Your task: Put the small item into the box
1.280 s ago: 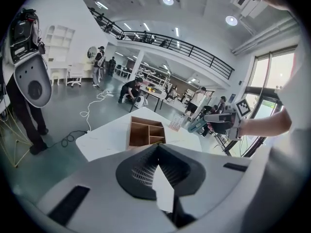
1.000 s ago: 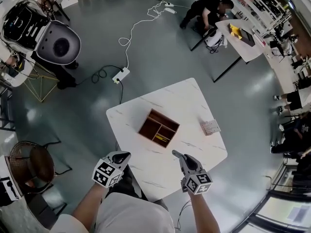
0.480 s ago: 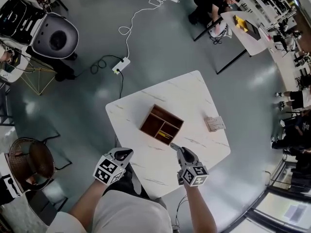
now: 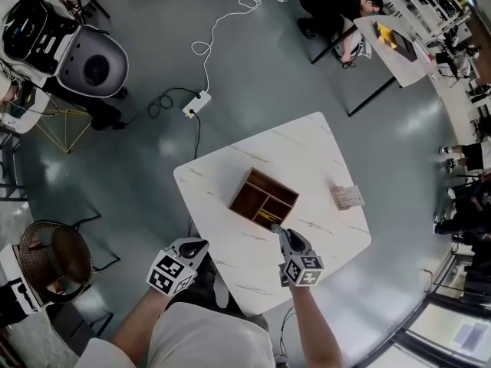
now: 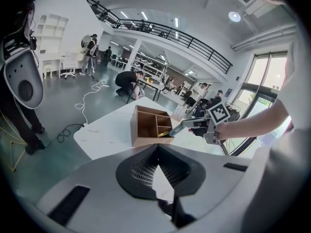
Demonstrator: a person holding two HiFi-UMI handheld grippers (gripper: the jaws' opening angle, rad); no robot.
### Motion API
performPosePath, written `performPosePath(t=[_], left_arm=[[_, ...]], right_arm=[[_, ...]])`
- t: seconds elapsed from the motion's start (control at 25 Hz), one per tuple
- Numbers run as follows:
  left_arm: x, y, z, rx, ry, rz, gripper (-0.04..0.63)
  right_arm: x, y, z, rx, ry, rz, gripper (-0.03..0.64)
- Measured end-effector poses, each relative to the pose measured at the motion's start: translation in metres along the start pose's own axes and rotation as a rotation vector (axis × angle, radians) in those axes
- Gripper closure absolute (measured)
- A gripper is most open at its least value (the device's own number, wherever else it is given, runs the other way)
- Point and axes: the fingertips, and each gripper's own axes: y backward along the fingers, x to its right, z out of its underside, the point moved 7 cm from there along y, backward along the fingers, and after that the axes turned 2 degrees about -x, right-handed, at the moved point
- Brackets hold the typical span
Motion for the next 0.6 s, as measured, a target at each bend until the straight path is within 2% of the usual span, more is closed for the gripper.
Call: performPosePath(t=[0.36, 0.6], left_arm=[[-0.005, 0.004, 0.015, -0.022, 0.021, 0.010, 0.581], [-0.011, 0.010, 0.014, -0.013, 0.024, 0.009, 0.581]], right_arm=[[-0.002, -0.018, 0.008, -0.061, 0.000, 0.035, 0.532], [-0.008, -0.016, 0.003, -0.061, 0.008, 0.043, 0.532]])
